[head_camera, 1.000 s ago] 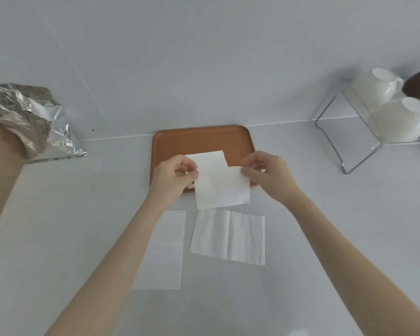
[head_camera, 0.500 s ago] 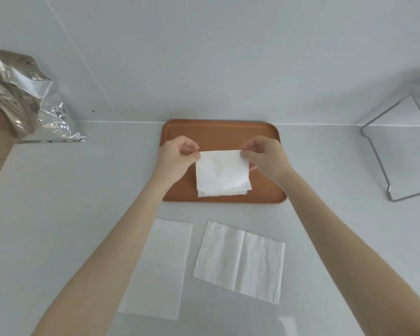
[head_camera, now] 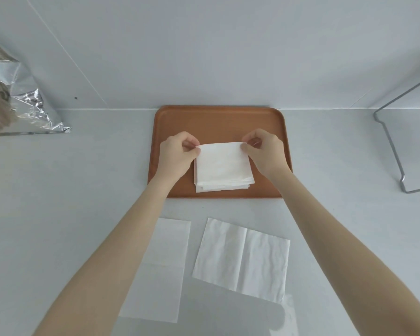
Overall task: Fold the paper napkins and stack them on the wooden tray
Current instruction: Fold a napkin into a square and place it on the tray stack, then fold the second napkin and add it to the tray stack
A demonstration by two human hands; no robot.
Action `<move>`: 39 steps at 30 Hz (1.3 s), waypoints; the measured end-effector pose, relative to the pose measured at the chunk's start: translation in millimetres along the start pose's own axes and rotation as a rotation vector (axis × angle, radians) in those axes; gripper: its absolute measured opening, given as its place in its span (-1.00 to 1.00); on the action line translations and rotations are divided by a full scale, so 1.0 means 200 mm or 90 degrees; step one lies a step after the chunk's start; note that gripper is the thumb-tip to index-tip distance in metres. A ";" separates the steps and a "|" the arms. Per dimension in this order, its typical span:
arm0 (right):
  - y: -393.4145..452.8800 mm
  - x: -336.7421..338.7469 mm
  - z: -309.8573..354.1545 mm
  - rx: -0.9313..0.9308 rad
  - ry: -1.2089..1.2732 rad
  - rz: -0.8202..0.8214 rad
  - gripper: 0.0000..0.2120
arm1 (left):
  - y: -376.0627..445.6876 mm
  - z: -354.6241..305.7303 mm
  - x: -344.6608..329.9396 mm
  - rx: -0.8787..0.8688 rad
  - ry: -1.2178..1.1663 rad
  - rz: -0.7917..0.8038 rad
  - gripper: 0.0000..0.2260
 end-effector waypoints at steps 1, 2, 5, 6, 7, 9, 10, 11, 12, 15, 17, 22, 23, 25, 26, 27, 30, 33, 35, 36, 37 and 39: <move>0.00 0.00 0.00 0.005 -0.013 0.004 -0.90 | -0.01 0.00 0.00 -0.001 0.004 0.003 -0.93; -0.01 0.00 0.01 0.009 -0.026 0.005 -0.88 | -0.02 0.00 0.00 -0.002 0.009 0.005 -0.92; -0.04 0.01 0.01 0.014 -0.042 -0.001 -0.83 | -0.07 -0.02 0.00 -0.011 0.040 -0.005 -0.86; -0.05 0.02 0.00 0.012 -0.035 -0.004 -0.84 | -0.09 -0.03 0.01 -0.022 0.051 -0.015 -0.84; -0.07 0.03 0.00 0.007 -0.021 -0.006 -0.85 | -0.11 -0.05 0.01 -0.039 0.062 -0.025 -0.83; -0.11 0.06 -0.01 0.004 -0.005 -0.009 -0.88 | -0.17 -0.09 0.02 -0.085 0.080 -0.036 -0.83; -0.14 0.08 -0.01 0.009 -0.011 -0.010 -0.90 | -0.20 -0.12 0.02 -0.108 0.083 -0.035 -0.85; -0.17 0.10 -0.01 0.016 -0.017 -0.010 -0.92 | -0.24 -0.14 0.01 -0.128 0.084 -0.030 -0.87; -0.21 0.12 -0.01 0.022 -0.021 -0.008 -0.93 | -0.27 -0.16 0.00 -0.145 0.082 -0.020 -0.89; -0.32 0.16 -0.01 0.029 -0.009 0.012 -0.93 | -0.38 -0.20 -0.04 -0.165 0.062 0.023 -0.91; -0.40 0.18 -0.01 0.030 0.004 0.025 -0.93 | -0.46 -0.20 -0.07 -0.157 0.052 0.049 -0.91; -0.56 0.12 -0.01 0.042 -0.022 0.082 -0.93 | -0.66 -0.08 -0.09 -0.056 0.040 0.088 -0.89; -0.59 0.09 0.00 0.052 -0.035 0.099 -0.93 | -0.72 -0.04 -0.09 -0.018 0.043 0.081 -0.87; -0.61 0.03 0.03 0.077 -0.070 0.135 -0.92 | -0.82 0.03 -0.10 0.060 0.059 0.073 -0.84; -0.62 -0.01 0.05 0.093 -0.089 0.154 -0.91 | -0.88 0.07 -0.11 0.094 0.074 0.076 -0.82; -0.62 -0.05 0.07 0.111 -0.110 0.173 -0.89 | -0.92 0.09 -0.12 0.118 0.093 0.080 -0.81; -0.64 -0.17 0.11 0.154 -0.186 0.240 -0.85 | -1.00 0.13 -0.12 0.143 0.164 0.083 -0.81; -0.66 -0.29 0.13 0.211 -0.307 0.300 -0.79 | -1.03 0.15 -0.11 0.158 0.218 0.080 -0.79; -0.67 -0.34 0.13 0.241 -0.370 0.317 -0.78 | -1.04 0.15 -0.11 0.168 0.244 0.075 -0.78; -0.67 -0.35 0.13 0.254 -0.395 0.321 -0.78 | -1.05 0.16 -0.12 0.171 0.258 0.073 -0.78; -0.67 -0.36 0.13 0.264 -0.413 0.322 -0.79 | -1.06 0.16 -0.12 0.175 0.269 0.072 -0.78; -0.67 -0.37 0.12 0.273 -0.427 0.317 -0.81 | -1.07 0.17 -0.13 0.179 0.279 0.075 -0.79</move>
Point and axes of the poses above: each hand's wrist, its own y-axis towards the middle knuckle, its own x-axis out of the back of the hand, z = x × y, the point moved 6 cm from there along y, towards the middle knuckle, and after that the axes turned 1 degree about y, right-handed, at the moved point
